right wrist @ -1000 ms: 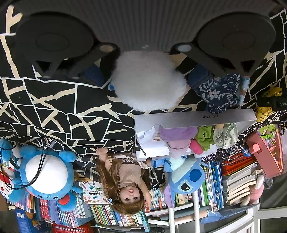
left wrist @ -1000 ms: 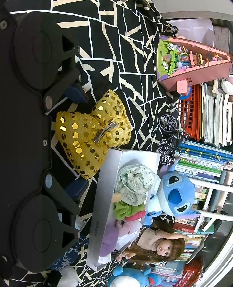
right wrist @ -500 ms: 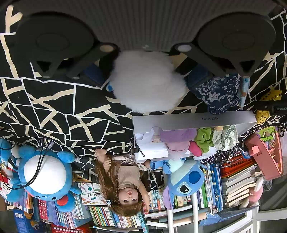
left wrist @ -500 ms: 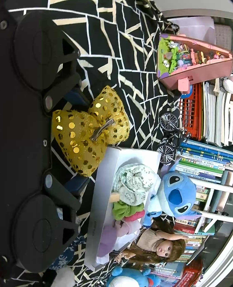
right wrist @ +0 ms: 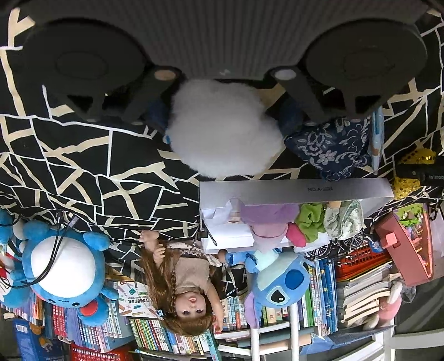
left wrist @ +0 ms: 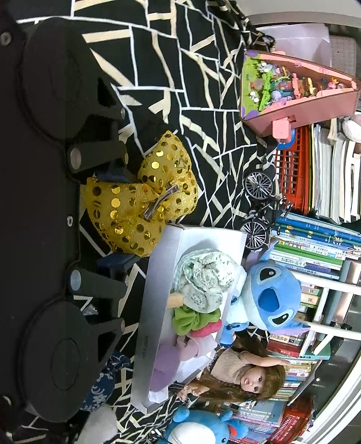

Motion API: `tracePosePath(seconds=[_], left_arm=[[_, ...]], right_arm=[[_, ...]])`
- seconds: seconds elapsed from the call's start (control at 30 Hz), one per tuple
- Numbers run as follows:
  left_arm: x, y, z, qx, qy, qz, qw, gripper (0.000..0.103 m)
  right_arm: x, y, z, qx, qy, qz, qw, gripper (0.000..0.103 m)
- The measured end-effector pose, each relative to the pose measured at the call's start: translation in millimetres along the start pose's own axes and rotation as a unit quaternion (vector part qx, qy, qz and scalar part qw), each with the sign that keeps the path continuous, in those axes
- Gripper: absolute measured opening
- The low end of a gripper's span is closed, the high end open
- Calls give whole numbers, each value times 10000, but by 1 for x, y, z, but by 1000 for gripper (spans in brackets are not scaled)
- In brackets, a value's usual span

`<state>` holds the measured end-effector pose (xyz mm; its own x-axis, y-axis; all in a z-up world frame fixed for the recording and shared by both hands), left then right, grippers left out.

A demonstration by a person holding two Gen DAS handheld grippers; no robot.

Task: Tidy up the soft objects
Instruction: 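Carry the gold bow and white fluffy ball with both tools to the box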

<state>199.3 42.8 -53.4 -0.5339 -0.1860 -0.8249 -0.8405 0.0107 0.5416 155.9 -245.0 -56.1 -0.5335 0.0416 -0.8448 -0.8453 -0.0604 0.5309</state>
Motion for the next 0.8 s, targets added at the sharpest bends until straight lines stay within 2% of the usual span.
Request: tracePosePath(seconds=[0.4, 0.8], left_arm=[[-17, 17, -2, -23, -229, -335, 9992, 42], [-38, 31, -28, 314, -449, -481, 9973, 42]], right_arm=[[-7, 3, -1, 56, 42, -93, 9999, 73], [-41, 6, 2, 57, 205, -365, 9991, 73]])
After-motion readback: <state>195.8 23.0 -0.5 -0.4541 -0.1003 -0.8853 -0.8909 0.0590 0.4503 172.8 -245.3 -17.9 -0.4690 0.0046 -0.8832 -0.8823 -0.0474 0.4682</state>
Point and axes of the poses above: each gripper's, at about its wrist camera, not at the fingertips, and y roughly against the way its jaws point, z to its left, x to its underside, the point moved 10 cm from there along -y, roughly the way its jaws point, and after that the axes turned 5 degrees about -z, right-handed, at the moved point
